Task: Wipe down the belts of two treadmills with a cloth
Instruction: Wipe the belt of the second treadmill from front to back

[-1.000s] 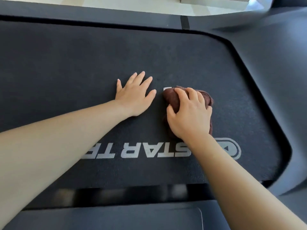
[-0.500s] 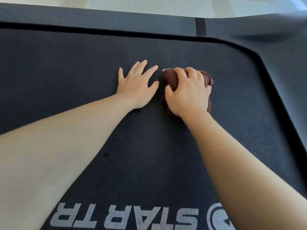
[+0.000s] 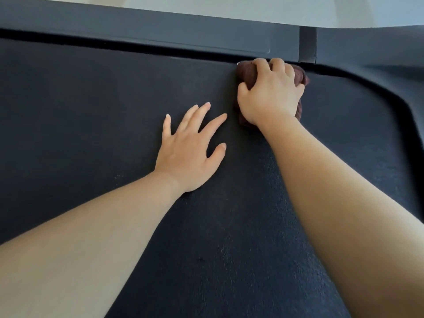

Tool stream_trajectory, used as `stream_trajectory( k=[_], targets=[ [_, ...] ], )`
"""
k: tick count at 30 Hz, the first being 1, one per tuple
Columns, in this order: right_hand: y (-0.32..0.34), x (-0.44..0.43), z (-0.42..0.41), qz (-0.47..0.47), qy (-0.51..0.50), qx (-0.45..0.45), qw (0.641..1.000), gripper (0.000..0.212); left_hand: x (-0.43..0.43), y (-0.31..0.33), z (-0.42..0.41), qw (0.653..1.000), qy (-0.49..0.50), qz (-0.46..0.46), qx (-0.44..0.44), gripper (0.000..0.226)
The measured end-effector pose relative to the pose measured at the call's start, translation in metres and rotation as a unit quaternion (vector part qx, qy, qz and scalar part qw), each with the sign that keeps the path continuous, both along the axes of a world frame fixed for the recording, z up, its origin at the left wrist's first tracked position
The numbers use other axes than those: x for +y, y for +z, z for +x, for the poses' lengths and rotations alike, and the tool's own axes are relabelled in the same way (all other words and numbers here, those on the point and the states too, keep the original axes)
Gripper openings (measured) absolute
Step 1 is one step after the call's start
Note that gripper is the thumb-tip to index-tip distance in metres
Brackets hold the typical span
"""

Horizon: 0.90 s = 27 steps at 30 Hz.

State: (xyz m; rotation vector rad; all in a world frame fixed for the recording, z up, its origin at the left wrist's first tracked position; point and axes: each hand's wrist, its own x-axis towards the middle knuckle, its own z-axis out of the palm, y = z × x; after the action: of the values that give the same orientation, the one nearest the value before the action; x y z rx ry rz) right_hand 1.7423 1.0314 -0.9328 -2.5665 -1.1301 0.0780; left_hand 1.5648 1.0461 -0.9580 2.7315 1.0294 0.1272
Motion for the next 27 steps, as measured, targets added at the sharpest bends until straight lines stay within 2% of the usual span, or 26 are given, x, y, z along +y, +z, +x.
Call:
stream_trajectory(
  k=[7, 16, 23, 27],
  targets=[
    [0.002, -0.028, -0.015, -0.007, 0.019, -0.007, 1.0, 0.056, 0.001, -0.003, 0.0, 1.0, -0.003, -0.007, -0.011, 0.054],
    [0.0, -0.129, -0.109, -0.001, -0.032, -0.017, 0.999, 0.053, 0.0, -0.005, -0.004, 0.998, -0.013, -0.01, -0.054, 0.051],
    [0.002, -0.194, -0.195, -0.008, -0.054, -0.017, 0.998, 0.052, -0.049, -0.008, -0.075, 0.997, -0.047, -0.002, -0.061, 0.05],
    [0.007, -0.215, -0.24, -0.009, -0.037, -0.003, 0.999, 0.05, -0.074, 0.001, -0.118, 0.997, -0.07, -0.013, -0.018, 0.051]
  ],
)
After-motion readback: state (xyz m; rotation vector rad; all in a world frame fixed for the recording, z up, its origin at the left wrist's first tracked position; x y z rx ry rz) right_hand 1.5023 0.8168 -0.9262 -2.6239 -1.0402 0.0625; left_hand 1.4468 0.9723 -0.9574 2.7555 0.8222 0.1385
